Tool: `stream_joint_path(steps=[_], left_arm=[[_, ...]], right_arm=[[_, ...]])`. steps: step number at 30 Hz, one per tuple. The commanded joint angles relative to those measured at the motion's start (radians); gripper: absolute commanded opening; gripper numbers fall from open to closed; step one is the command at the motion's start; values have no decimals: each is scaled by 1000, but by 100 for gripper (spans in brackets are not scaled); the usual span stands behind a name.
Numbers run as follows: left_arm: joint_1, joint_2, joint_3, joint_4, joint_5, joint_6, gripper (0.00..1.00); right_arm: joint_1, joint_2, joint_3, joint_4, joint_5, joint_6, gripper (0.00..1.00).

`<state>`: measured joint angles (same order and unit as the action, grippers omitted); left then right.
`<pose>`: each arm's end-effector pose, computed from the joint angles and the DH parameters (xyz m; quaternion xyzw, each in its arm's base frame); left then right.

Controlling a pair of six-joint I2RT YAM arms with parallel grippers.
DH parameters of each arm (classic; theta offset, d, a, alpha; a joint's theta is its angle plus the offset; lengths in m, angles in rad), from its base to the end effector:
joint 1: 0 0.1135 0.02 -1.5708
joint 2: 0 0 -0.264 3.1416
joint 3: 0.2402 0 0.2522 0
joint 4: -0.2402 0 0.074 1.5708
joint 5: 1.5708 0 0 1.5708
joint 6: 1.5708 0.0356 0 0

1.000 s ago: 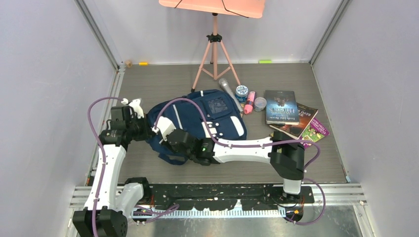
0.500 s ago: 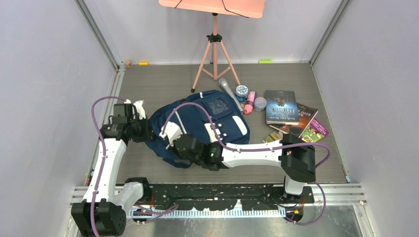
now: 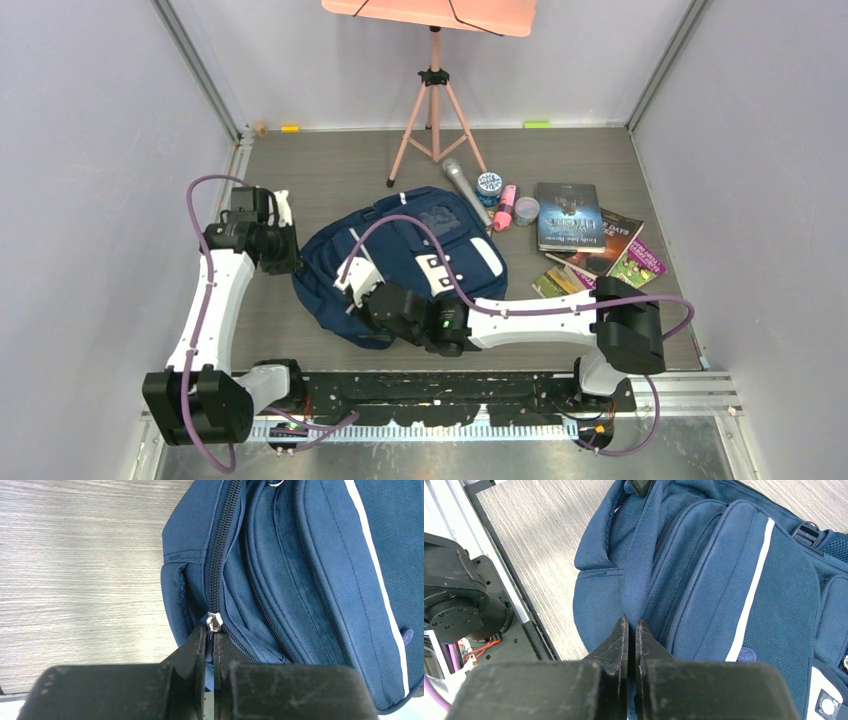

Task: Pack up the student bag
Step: Unzip the student bag at the center of the board.

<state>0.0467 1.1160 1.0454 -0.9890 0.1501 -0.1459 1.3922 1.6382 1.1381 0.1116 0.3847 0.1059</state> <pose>0.2061 0.0043 0.2980 -0.0739 0.9621 -0.0850 0.2482 0.0808 0.3721 0.2716 -0.4035 0.7161 0.2563 0.5087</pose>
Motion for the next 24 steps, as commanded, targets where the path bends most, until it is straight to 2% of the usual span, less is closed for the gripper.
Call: stream_joint_path(steps=[1,11,24], left_arm=[[29,34,80,219,-198,41,0],[35,166,158,190,-256,72,0],[61,276,243,219,-176,108,0]], right_arm=[[61,-91,-23,-42,-50,32,0],[86,-206,-46,0,18,31,1],[109,-355,-81,-17,40,-13,1]])
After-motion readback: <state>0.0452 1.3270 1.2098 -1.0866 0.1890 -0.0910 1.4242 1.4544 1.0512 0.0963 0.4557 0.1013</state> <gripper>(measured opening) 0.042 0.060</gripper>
